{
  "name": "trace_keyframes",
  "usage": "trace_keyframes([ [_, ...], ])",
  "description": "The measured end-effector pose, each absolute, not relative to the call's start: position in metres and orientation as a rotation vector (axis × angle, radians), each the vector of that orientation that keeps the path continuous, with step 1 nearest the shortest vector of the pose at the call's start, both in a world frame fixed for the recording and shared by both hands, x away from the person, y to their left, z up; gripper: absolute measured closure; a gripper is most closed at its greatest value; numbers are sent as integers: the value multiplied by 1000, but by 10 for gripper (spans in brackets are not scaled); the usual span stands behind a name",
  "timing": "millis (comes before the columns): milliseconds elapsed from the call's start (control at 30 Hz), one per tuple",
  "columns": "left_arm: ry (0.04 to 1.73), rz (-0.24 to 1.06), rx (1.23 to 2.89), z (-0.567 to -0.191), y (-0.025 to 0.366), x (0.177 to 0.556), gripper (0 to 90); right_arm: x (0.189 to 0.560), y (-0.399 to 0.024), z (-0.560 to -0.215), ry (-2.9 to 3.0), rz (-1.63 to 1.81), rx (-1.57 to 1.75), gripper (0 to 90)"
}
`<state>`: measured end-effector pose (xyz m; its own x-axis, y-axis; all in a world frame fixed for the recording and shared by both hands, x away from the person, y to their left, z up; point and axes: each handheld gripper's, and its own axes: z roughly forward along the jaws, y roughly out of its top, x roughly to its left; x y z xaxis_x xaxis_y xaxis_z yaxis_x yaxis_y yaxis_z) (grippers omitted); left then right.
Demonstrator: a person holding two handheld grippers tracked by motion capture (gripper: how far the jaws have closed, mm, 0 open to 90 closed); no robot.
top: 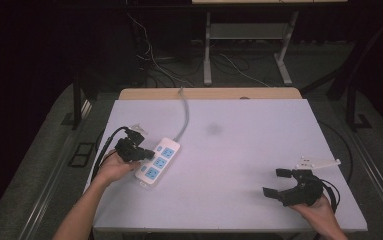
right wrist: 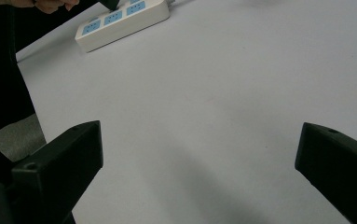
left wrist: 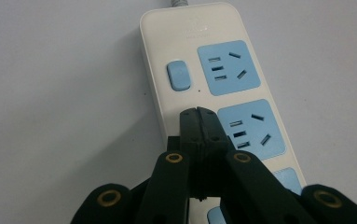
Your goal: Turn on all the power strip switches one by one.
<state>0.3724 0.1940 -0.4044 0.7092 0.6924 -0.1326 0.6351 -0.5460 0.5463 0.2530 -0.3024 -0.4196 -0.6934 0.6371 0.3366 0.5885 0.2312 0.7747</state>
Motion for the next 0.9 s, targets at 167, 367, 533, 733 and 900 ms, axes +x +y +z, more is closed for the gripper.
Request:
trace_keyframes([
  [167, 1006, 136, 2335, -405, 195, 372, 898, 253, -304, -420, 2419, 1489, 1214, 6],
  [367, 1014, 170, 2339, -403, 195, 372, 898, 253, -304, -420, 2415, 1490, 1219, 6],
  [533, 997, 156, 2334, -401, 194, 370, 898, 254, -305, -419, 2409, 1493, 1222, 6],
  [733, 980, 155, 2317, -393, 195, 370, 897, 254, -305, -419, 2410, 1493, 1222, 6],
  [900, 973, 156, 2310, -387, 196, 371, 897, 254, -305, -420, 2409, 1492, 1222, 6],
])
